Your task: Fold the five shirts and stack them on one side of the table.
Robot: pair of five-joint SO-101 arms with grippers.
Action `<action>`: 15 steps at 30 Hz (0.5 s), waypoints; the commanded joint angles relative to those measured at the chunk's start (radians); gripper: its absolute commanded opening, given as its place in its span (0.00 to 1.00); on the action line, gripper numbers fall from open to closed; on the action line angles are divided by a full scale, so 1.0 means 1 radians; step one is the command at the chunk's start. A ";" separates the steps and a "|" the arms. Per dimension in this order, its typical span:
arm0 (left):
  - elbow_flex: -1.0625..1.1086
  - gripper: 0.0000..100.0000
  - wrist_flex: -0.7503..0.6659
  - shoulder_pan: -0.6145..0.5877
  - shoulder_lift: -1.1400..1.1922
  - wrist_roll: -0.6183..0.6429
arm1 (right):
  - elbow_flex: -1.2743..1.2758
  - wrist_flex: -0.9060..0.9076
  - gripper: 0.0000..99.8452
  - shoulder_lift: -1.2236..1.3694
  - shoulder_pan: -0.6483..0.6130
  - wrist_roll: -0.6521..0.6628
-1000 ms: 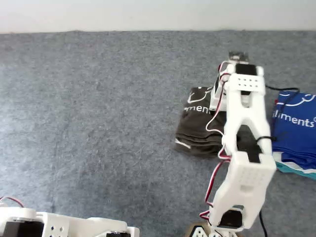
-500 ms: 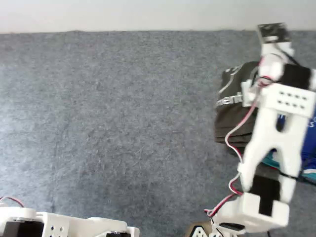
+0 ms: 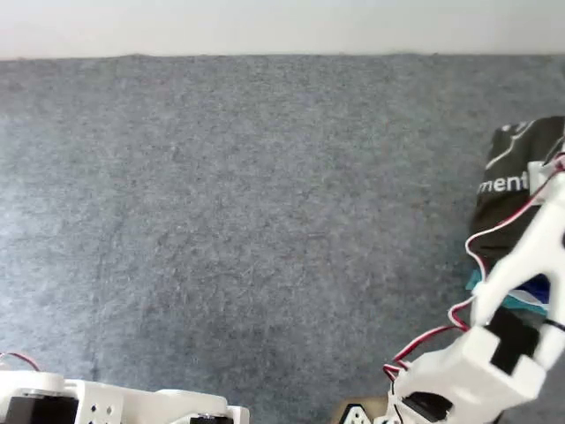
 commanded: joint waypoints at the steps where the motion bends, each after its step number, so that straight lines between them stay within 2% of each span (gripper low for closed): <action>1: -0.027 0.11 -0.066 0.002 -0.005 -0.009 | -0.029 -0.036 0.10 0.021 0.013 0.029; 4: -0.027 0.11 -0.078 0.002 -0.005 -0.029 | -0.112 -0.030 0.29 0.025 0.041 -0.071; 6: -0.027 0.11 -0.072 0.000 -0.005 -0.060 | -0.204 -0.021 0.36 0.025 0.065 -0.117; 11: -0.027 0.11 -0.071 -0.008 -0.005 -0.061 | -0.296 0.065 0.35 0.025 0.077 -0.075; 15: -0.031 0.11 -0.040 -0.008 -0.005 -0.061 | -0.295 0.154 0.24 0.038 0.076 -0.023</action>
